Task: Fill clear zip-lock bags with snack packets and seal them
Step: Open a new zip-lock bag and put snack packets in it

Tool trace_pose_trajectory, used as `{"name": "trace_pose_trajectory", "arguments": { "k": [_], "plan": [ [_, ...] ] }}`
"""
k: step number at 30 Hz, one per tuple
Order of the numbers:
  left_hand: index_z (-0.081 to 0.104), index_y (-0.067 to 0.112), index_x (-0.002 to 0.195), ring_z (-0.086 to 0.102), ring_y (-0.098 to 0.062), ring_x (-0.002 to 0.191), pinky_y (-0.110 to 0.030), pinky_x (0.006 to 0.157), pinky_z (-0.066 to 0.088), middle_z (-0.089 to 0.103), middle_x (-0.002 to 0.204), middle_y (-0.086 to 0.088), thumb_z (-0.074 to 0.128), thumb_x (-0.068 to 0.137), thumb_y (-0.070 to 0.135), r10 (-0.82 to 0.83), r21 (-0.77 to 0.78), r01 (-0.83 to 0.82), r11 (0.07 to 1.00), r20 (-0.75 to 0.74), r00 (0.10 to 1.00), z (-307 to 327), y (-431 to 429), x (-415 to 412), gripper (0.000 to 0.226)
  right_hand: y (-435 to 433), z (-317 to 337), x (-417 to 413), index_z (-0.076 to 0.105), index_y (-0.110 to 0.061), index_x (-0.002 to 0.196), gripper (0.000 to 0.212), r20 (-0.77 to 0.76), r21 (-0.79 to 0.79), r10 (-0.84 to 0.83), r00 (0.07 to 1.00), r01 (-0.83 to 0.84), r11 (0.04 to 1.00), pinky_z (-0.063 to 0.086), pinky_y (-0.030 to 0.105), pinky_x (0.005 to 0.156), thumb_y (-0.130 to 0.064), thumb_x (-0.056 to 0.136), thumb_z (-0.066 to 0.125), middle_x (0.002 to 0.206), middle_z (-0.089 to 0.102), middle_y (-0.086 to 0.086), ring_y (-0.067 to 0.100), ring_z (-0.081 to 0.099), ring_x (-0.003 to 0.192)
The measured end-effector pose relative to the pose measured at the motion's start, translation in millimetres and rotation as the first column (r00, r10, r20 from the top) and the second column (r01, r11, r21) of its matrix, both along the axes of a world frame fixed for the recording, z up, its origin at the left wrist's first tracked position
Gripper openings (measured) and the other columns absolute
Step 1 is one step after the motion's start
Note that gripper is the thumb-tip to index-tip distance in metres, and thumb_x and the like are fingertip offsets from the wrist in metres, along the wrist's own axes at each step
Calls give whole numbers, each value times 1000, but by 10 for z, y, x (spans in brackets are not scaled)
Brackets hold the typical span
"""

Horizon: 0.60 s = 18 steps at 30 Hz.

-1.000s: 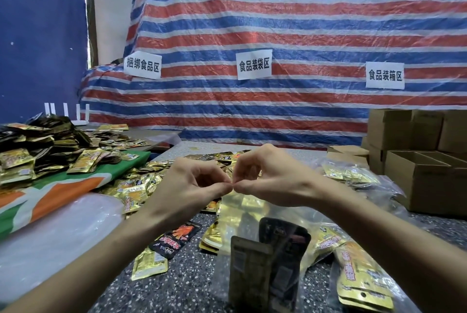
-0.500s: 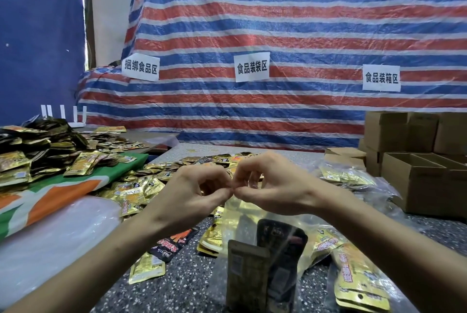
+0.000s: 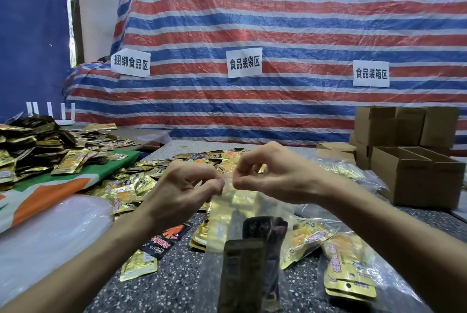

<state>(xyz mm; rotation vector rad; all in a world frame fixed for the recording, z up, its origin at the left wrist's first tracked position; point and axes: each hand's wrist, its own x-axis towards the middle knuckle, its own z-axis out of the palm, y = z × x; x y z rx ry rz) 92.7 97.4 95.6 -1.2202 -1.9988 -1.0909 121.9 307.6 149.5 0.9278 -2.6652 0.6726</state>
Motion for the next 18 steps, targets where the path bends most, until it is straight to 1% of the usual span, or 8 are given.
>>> {"name": "trace_pose_trajectory", "arguments": {
  "k": [1,3,5,6,9,11,15,18],
  "plan": [
    [63,32,65,51,-5,52,-21,49,37,57,57,16,55,84,33,-3,17,3,1000,0,1000,-8,-3,-10,21,43,-4,0,71,-26,83,10,9,3,-5,1000,5,1000,49,24,67,-32,90,70,78,66,-13,1,58,73],
    [62,34,65,53,-8,53,-21,50,38,59,58,15,55,84,32,-17,41,17,999,-1,1000,-26,-15,-27,20,142,-23,-1,71,-27,83,9,22,8,-24,999,24,1000,45,18,65,-31,91,70,75,64,-16,-2,56,71],
    [63,34,66,55,-9,54,-20,51,40,61,60,14,55,84,32,-25,51,25,998,8,1000,-43,-33,-39,20,246,-51,-4,70,-27,84,9,27,17,-54,998,53,998,44,16,67,-31,91,69,76,64,-17,-3,56,72],
    [64,33,67,56,-11,55,-23,51,42,62,60,12,55,84,33,-26,58,24,998,18,1000,-54,-42,-49,20,295,-65,-2,70,-28,84,9,31,22,-65,997,64,998,45,16,68,-31,92,68,77,64,-17,-4,56,73],
    [66,30,66,57,-21,55,-39,50,44,63,60,3,55,84,34,-9,71,7,997,38,999,-72,-54,-85,21,415,-94,14,67,-32,81,12,40,26,-83,996,82,996,48,16,68,-30,93,67,77,63,-15,-4,56,73],
    [67,28,66,57,-21,55,-41,50,45,63,61,2,56,84,34,-9,68,6,998,46,999,-75,-52,-103,22,481,-98,29,66,-32,79,14,46,13,-95,994,95,995,47,15,68,-29,93,67,77,64,-12,-4,57,72],
    [70,23,68,59,-17,56,-40,49,46,65,63,-2,57,84,37,-4,71,-1,997,73,997,-89,-67,-133,26,611,-98,72,68,-28,82,11,56,10,-128,990,127,992,47,17,69,-28,93,67,81,67,-9,-2,57,74],
    [72,17,68,59,-24,58,-42,50,44,65,63,-5,57,83,37,10,85,-18,996,85,996,-105,-93,-161,29,728,-117,111,72,-18,85,12,59,-7,-143,988,144,990,45,18,69,-25,93,67,79,66,-6,-3,54,70]
  ]
}}
